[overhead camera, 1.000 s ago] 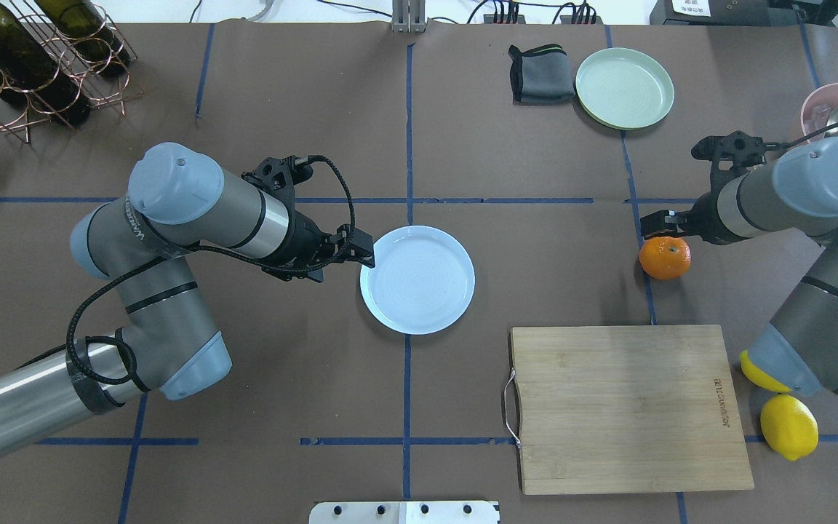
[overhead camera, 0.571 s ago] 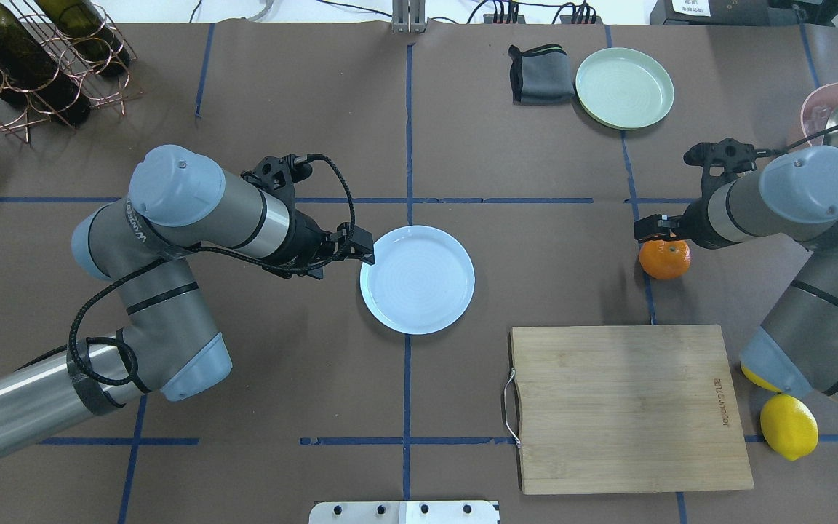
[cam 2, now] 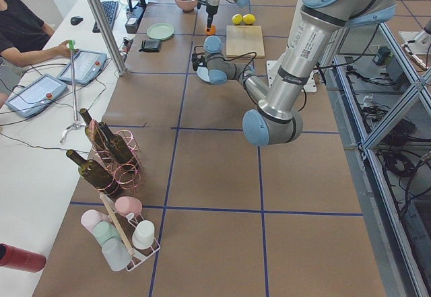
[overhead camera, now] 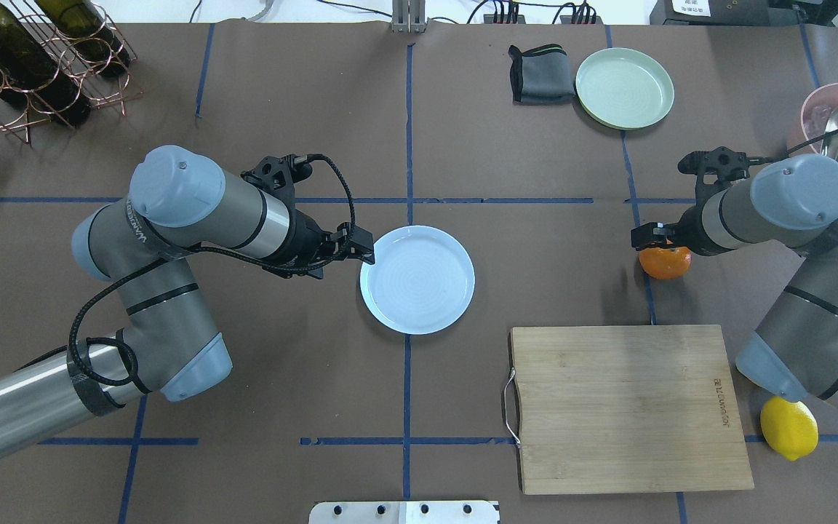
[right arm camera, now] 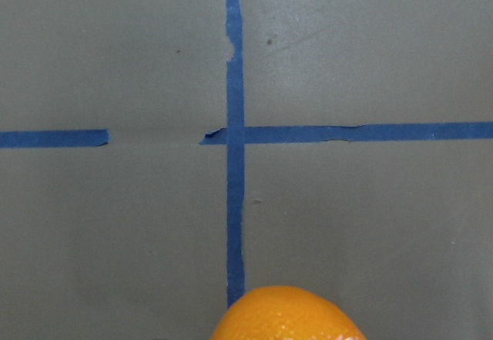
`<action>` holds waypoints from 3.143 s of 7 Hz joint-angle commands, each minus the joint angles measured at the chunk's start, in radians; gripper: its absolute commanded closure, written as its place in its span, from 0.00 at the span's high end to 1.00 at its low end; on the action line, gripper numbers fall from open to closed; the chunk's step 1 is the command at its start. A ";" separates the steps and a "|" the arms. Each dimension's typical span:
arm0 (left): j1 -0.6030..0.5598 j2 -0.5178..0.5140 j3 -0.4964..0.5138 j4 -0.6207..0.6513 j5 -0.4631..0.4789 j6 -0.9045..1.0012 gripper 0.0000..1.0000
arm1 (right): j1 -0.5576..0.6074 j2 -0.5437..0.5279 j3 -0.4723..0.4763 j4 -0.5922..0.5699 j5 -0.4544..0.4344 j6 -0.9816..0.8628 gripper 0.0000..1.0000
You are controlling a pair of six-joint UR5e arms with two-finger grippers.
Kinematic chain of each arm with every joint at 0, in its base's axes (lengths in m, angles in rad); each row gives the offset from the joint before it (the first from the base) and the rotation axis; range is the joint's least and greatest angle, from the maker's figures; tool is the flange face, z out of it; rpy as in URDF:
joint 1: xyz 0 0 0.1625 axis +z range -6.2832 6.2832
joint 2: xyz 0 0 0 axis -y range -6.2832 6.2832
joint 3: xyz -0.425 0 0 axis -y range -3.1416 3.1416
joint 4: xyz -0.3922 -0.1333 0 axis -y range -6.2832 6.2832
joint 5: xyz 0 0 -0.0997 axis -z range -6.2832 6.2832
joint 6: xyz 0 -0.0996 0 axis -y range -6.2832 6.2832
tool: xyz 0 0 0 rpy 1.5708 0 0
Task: Pick orange to plate
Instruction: 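Close the right gripper on the orange while the left gripper holds the plate, then lift the orange toward the plate with the right gripper while the left withdraws, then lower the orange onto the white plate and open the right gripper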
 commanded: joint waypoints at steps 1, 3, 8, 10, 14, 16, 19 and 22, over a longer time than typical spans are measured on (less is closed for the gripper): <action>-0.001 0.002 0.000 0.000 0.000 0.000 0.95 | -0.018 0.002 -0.014 0.001 -0.002 0.000 1.00; -0.002 0.000 -0.002 0.000 0.000 -0.002 0.96 | -0.024 0.003 -0.023 0.001 -0.004 0.000 1.00; -0.006 0.003 -0.049 0.002 0.000 -0.008 0.97 | -0.022 0.032 0.033 -0.005 0.007 0.012 0.00; -0.021 0.104 -0.214 0.000 -0.009 -0.008 0.97 | -0.091 0.215 0.026 -0.019 0.020 0.292 0.00; -0.188 0.361 -0.387 -0.014 -0.106 0.008 0.99 | -0.270 0.535 -0.135 -0.049 -0.136 0.514 0.00; -0.225 0.477 -0.384 -0.137 -0.107 0.008 0.99 | -0.306 0.558 -0.189 -0.049 -0.203 0.518 0.00; -0.225 0.476 -0.384 -0.153 -0.107 0.006 0.99 | -0.320 0.546 -0.218 -0.057 -0.205 0.508 0.00; -0.227 0.471 -0.385 -0.153 -0.107 0.006 0.99 | -0.326 0.551 -0.227 -0.056 -0.208 0.506 0.96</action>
